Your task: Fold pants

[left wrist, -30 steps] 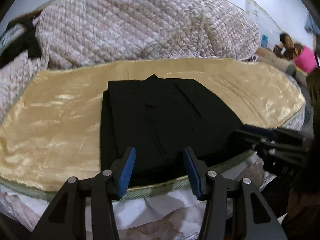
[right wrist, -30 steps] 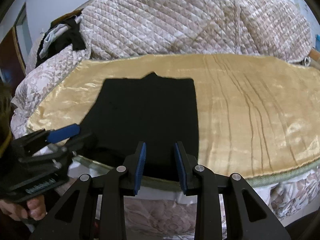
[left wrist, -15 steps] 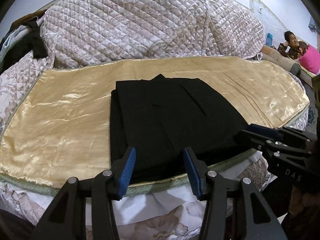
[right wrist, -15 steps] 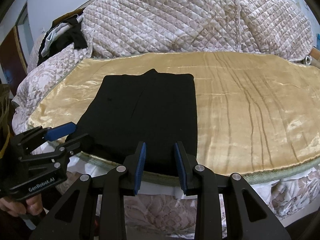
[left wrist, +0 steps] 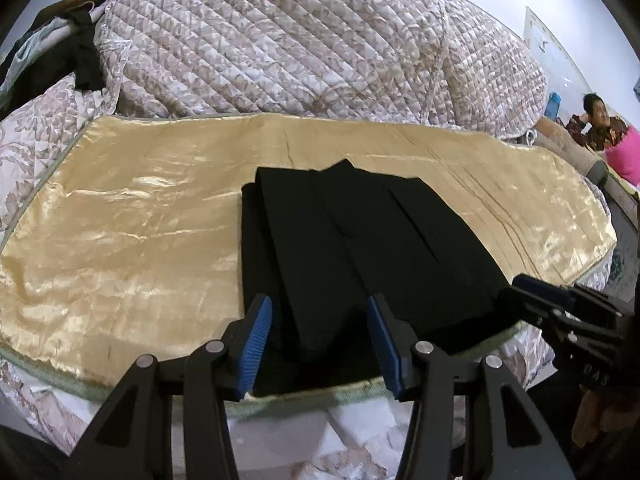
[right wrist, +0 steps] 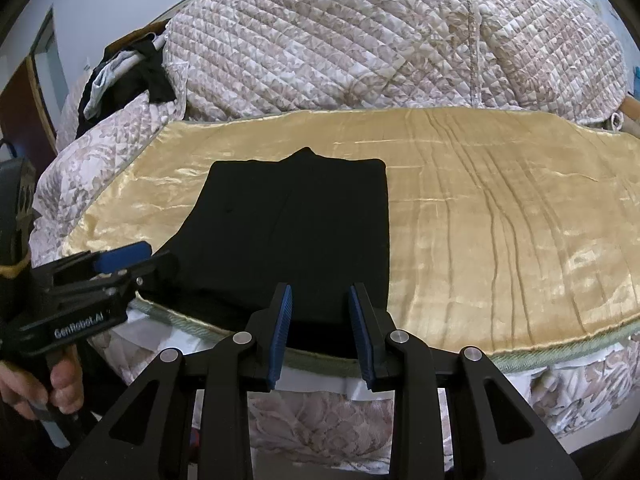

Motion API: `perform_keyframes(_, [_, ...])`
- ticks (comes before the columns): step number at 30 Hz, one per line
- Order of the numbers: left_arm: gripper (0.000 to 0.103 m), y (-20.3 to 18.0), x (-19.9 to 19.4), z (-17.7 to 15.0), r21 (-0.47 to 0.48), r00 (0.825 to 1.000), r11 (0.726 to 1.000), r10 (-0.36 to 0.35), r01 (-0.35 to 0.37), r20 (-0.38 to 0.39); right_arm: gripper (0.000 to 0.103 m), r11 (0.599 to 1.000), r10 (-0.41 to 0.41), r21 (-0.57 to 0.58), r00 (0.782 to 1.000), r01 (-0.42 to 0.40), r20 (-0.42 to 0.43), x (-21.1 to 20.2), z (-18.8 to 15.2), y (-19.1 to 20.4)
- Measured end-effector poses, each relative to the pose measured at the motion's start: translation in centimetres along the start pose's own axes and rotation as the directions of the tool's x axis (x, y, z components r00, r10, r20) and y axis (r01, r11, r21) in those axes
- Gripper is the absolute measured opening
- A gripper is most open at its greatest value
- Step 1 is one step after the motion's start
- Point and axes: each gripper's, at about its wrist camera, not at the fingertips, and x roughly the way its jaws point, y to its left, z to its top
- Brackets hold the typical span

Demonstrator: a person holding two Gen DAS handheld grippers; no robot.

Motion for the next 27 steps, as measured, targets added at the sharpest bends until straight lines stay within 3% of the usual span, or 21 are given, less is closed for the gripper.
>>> perform_keyframes(4, [0.053, 1.5, 1.1, 1.3, -0.023, 1.000, 1.000, -0.011, 0.011, -0.008, 0.030, 1.000, 0.027, -0.003, 0.999, -0.027, -0.021, 0.7, 1.1, -0.3])
perform_keyframes(8, [0.056, 3.7, 2.7, 2.4, -0.093, 0.999, 0.995, -0.032, 0.029, -0.033, 0.054, 0.996, 0.085, 0.035, 0.996, -0.084, -0.029, 2.1, 3.0, -2.1])
perform_keyframes(10, [0.059, 4.9, 3.7, 2.6, -0.128, 0.998, 0.991, -0.041, 0.034, -0.052, 0.054, 0.991, 0.113, 0.080, 0.992, -0.109, -0.052, 3.2, 3.6, -3.1])
perform_keyframes(18, [0.071, 6.7, 6.4, 2.8, -0.246, 0.980, 0.955, -0.188, 0.168, -0.063, 0.054, 0.965, 0.196, 0.196, 0.975, -0.173, -0.105, 6.9, 4.7, -5.6])
perform_keyframes(23, [0.074, 6.4, 7.6, 3.6, -0.252, 0.976, 0.949, -0.208, 0.188, -0.057, 0.054, 0.927, 0.275, 0.287, 0.958, -0.241, -0.082, 8.6, 5.1, -7.3])
perform_keyframes(25, [0.050, 5.8, 7.5, 3.9, -0.231, 0.972, 0.950, -0.228, 0.210, -0.056, 0.049, 0.925, 0.283, 0.290, 0.955, -0.247, -0.089, 8.9, 5.4, -7.1])
perform_keyframes(26, [0.046, 5.4, 7.3, 4.1, -0.223, 0.974, 0.954, -0.219, 0.202, -0.055, 0.030, 0.924, 0.292, 0.287, 0.952, -0.254, -0.095, 8.9, 5.5, -6.9])
perform_keyframes(27, [0.037, 5.2, 7.1, 4.3, -0.209, 0.977, 0.959, -0.207, 0.192, -0.053, 0.023, 0.915, 0.311, 0.297, 0.946, -0.272, -0.093, 8.9, 5.7, -6.8])
